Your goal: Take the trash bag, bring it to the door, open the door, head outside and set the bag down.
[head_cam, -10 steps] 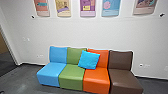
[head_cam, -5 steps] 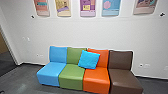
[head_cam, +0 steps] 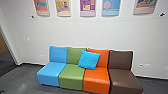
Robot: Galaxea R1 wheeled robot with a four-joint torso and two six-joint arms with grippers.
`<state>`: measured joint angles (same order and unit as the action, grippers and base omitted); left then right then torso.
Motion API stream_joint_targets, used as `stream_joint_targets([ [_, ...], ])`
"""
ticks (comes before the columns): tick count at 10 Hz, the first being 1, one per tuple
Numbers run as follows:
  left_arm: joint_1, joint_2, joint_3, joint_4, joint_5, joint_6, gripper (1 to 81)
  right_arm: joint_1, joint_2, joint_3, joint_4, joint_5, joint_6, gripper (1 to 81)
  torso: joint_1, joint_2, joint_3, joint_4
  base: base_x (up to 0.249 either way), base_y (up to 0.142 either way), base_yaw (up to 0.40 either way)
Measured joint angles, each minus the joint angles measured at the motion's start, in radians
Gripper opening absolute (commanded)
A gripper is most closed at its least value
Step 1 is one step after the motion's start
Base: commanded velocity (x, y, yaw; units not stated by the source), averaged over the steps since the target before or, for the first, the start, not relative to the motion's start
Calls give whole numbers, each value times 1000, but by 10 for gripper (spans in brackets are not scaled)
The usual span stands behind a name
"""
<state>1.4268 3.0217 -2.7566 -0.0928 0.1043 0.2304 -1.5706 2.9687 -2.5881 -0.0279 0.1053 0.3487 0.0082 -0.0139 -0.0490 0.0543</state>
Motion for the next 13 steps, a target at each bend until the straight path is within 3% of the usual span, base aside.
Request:
stream_joint_targets([
  [13, 0, -2, 0, 0, 3, 4, 10, 0, 0, 0, 0, 0, 0, 811, 0, 0, 0, 0, 0, 0, -28],
])
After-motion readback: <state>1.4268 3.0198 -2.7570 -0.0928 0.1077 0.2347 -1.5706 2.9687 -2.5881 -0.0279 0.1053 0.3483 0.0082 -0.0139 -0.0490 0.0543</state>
